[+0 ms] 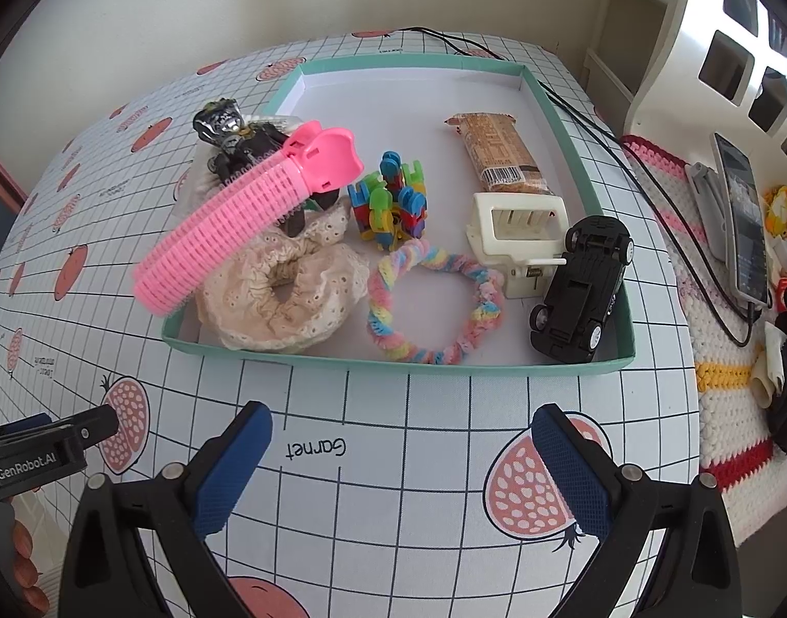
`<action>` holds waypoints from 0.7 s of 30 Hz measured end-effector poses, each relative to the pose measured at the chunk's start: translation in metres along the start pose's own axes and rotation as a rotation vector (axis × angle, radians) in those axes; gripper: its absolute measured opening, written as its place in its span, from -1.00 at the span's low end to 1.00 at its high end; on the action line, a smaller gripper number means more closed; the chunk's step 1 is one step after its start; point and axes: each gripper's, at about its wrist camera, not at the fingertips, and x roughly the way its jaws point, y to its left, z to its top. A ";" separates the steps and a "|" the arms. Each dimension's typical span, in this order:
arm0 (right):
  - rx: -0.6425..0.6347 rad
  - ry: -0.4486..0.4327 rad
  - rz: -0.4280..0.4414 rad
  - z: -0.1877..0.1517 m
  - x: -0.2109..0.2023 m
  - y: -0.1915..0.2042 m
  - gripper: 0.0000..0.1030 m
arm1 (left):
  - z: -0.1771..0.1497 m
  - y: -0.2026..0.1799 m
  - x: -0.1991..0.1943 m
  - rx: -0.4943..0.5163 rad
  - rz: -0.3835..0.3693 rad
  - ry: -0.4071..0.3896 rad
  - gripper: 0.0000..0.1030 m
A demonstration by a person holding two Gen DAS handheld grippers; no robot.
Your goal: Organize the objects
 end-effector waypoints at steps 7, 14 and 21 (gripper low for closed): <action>0.000 -0.001 0.001 0.000 0.000 0.000 0.99 | -0.002 0.005 0.001 0.002 -0.001 -0.001 0.85; 0.000 -0.001 0.001 0.000 -0.001 0.001 0.99 | -0.007 0.001 -0.001 -0.002 -0.001 -0.002 0.85; 0.001 -0.002 0.001 0.000 -0.002 0.001 0.99 | -0.008 -0.012 -0.004 0.008 -0.001 -0.006 0.85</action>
